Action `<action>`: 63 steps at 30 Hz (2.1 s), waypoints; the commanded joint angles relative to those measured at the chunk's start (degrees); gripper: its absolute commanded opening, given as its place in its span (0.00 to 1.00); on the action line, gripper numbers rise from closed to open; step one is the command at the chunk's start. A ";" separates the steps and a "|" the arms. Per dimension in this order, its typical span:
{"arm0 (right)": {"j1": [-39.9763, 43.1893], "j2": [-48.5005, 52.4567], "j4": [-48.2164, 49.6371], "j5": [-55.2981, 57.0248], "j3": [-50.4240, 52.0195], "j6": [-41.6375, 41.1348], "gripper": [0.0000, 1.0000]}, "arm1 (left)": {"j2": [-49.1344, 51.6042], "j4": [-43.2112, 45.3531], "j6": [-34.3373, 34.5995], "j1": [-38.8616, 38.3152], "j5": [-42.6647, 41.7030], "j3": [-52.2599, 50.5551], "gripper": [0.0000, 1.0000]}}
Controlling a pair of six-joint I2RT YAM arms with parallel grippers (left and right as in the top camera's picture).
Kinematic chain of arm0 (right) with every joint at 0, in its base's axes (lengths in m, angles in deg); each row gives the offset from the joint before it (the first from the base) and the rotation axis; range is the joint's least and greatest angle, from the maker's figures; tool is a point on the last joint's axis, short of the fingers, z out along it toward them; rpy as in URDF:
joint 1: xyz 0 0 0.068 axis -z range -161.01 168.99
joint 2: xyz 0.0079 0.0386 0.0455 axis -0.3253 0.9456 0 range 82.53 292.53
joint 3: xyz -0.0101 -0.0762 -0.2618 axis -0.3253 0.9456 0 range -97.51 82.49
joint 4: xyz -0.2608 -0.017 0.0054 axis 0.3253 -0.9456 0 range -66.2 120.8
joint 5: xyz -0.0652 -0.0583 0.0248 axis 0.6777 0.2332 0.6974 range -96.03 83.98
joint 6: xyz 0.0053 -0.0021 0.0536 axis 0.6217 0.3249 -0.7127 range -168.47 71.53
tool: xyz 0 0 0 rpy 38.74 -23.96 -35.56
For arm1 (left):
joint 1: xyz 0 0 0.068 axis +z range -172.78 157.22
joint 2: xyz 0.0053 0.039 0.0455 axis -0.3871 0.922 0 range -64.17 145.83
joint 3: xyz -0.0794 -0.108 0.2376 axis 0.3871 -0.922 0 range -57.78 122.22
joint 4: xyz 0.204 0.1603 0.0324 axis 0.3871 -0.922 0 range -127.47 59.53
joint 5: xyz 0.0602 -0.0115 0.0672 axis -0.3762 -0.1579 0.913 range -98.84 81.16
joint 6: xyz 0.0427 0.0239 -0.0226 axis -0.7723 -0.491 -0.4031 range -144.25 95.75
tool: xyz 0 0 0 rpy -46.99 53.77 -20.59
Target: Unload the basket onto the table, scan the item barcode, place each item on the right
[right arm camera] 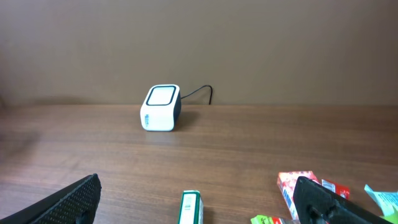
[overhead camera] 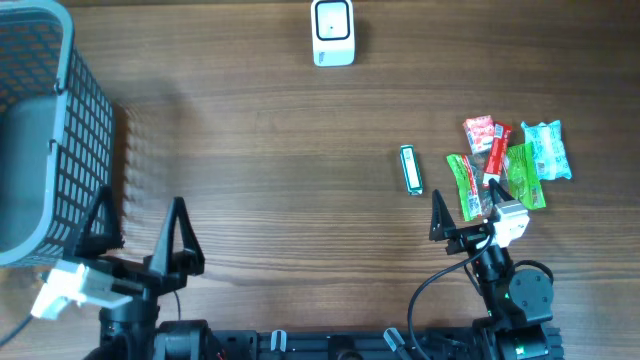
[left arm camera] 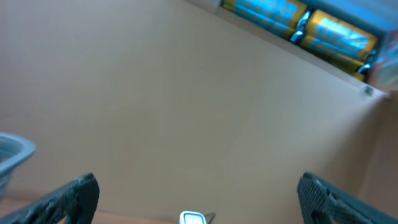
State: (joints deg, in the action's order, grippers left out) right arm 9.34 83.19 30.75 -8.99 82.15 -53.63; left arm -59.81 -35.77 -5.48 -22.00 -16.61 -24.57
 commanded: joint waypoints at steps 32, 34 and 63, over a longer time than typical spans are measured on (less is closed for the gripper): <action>0.24 -0.39 0.15 -0.50 0.04 -1.01 1.00 | -4.15 1.38 -13.73 0.94 -0.74 -32.89 1.00; 0.24 -0.39 0.15 -0.48 0.04 -1.01 1.00 | -4.15 1.36 -18.51 0.94 -0.61 -32.89 1.00; 0.24 -0.39 0.15 -0.48 0.04 -1.01 1.00 | -4.09 1.42 -19.63 0.96 0.57 -32.89 1.00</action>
State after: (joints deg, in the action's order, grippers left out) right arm 9.34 83.19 30.75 -8.99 82.15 -53.63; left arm -63.37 -33.89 -24.04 -21.45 -16.61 -57.29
